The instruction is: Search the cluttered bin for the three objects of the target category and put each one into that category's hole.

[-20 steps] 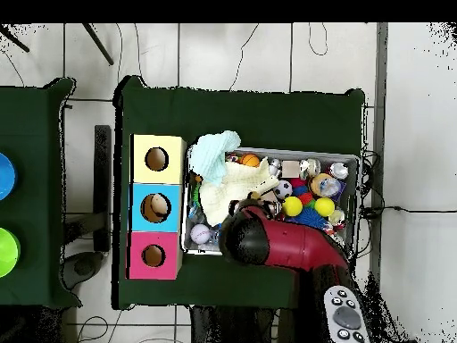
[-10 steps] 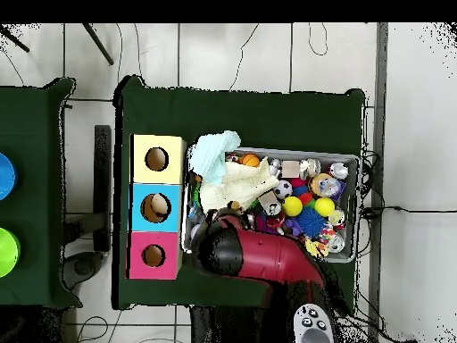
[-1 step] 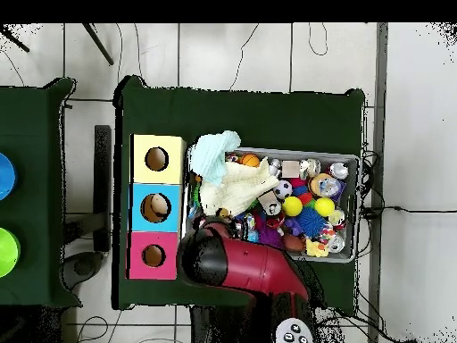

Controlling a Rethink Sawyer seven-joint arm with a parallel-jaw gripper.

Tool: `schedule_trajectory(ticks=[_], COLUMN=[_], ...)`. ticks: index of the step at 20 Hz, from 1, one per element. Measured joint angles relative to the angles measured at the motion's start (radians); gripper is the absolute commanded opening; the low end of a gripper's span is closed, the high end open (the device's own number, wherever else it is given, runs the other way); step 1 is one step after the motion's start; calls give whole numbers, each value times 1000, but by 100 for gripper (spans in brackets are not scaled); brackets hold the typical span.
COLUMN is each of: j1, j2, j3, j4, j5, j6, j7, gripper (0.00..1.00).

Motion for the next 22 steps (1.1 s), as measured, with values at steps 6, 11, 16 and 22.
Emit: schedule_trajectory(ticks=[6, 11, 16, 22], j1=[55, 95, 186, 323], j2=[-8, -33, -71, -102], j3=[-22, -32, -60, -90], j4=[11, 43, 84, 109], j5=[55, 99, 158, 201], j6=[0, 0, 15, 47], j7=[16, 47, 112, 208], gripper=[0, 0, 0, 0])
